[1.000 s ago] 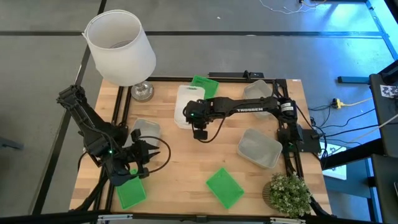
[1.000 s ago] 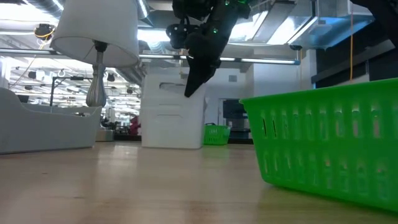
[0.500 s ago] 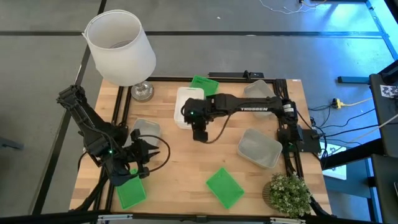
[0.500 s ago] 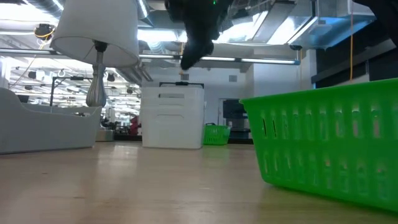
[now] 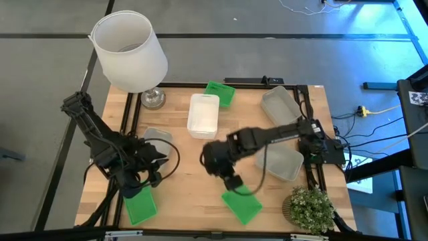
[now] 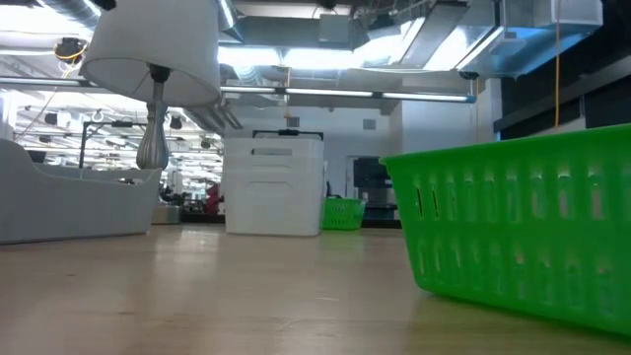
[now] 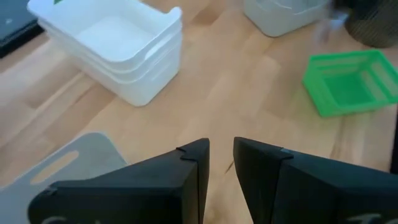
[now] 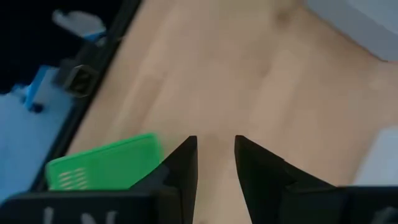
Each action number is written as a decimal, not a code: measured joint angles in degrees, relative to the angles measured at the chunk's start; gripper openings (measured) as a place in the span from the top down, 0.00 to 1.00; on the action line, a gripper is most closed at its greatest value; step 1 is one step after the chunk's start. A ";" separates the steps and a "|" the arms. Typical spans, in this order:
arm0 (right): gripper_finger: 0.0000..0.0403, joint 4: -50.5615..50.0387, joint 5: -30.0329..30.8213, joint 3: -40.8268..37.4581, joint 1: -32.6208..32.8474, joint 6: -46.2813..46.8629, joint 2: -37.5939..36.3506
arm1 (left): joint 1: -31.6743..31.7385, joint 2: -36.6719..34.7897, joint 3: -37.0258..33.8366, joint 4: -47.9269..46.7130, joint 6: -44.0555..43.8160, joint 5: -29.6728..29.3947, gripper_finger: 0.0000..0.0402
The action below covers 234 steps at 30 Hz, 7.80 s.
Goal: Stack baskets by color
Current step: Stack the bottom right gray bin on the bottom left gray bin
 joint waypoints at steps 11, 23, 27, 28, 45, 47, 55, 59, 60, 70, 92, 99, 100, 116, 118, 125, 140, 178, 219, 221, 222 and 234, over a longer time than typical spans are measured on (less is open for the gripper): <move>0.74 -10.78 17.96 0.00 10.70 19.61 -4.29 | 1.14 0.46 0.00 -0.09 -0.96 0.79 0.84; 0.74 -22.86 26.21 -3.84 14.52 54.39 -5.79 | 0.14 0.46 0.00 -0.07 1.96 0.79 0.84; 0.74 -23.51 25.23 -9.51 14.53 57.96 -5.62 | 0.14 0.44 -0.02 -0.05 2.15 0.64 0.84; 0.74 -22.58 25.42 -10.67 14.54 58.00 -5.62 | 0.16 0.44 -0.02 -0.07 2.15 0.64 0.84; 0.74 -20.27 22.69 -25.41 7.26 61.52 -5.73 | 0.14 0.44 -0.02 -0.09 2.19 0.57 0.84; 0.74 -20.02 21.54 -26.90 6.35 61.60 -5.73 | 0.14 0.44 -0.02 -0.09 2.21 0.57 0.84; 0.74 -14.75 19.44 -31.26 4.08 63.15 -5.75 | 0.15 0.44 -0.02 -0.11 2.28 0.55 0.84; 0.74 -14.20 19.17 -32.16 4.05 65.64 -5.75 | 0.14 0.44 -0.02 -0.11 2.28 0.55 0.84; 0.74 -14.48 19.18 -32.25 4.05 66.35 -5.75 | 0.16 0.44 -0.02 -0.11 2.37 0.55 0.84; 0.74 -14.84 20.72 -32.26 4.44 70.67 -5.75 | 0.19 0.44 -0.02 -0.11 3.63 0.60 0.84; 0.74 -17.82 21.21 -32.26 4.33 75.33 -5.75 | 0.19 0.44 -0.04 -0.11 3.69 0.77 0.84; 0.74 -13.34 17.89 -38.43 4.10 75.62 -5.73 | 0.18 0.44 -0.04 -0.09 3.70 0.77 0.84; 0.74 -12.29 17.51 -39.65 4.07 75.25 -5.70 | 0.20 0.44 -0.04 -0.09 3.70 0.77 0.84; 0.91 -6.96 18.00 -44.91 3.52 68.30 -5.70 | 0.20 0.42 -0.06 -0.09 3.70 0.77 0.84; 0.97 -5.63 18.54 -44.91 3.52 65.17 -5.70 | 0.19 0.42 -0.06 -0.09 3.70 0.79 0.84; 0.99 -4.78 21.21 -44.64 3.52 56.89 -5.70 | 0.18 0.42 -0.06 -0.09 3.68 0.82 0.84; 1.00 -5.71 24.87 -26.46 8.44 43.60 -5.70 | 0.18 0.50 -0.06 -0.18 -2.57 4.21 0.84; 1.00 -5.28 39.34 -11.80 16.75 30.24 -5.70 | 15.78 2.36 -19.96 0.89 -32.39 14.66 0.84; 1.00 -5.15 39.26 -11.80 16.75 27.99 -5.70 | 22.63 12.33 -15.77 36.93 10.54 15.80 0.84; 1.00 -4.64 39.23 -11.80 16.74 26.16 -5.70 | 21.34 11.52 -12.89 33.35 11.82 13.71 0.84; 1.00 -4.15 39.19 -11.80 16.72 24.93 -5.70 | 20.69 11.26 -11.40 31.47 12.39 12.74 0.84; 1.00 10.09 35.69 -11.80 16.57 10.06 -5.70 | 9.02 11.17 1.93 15.60 12.58 4.34 0.84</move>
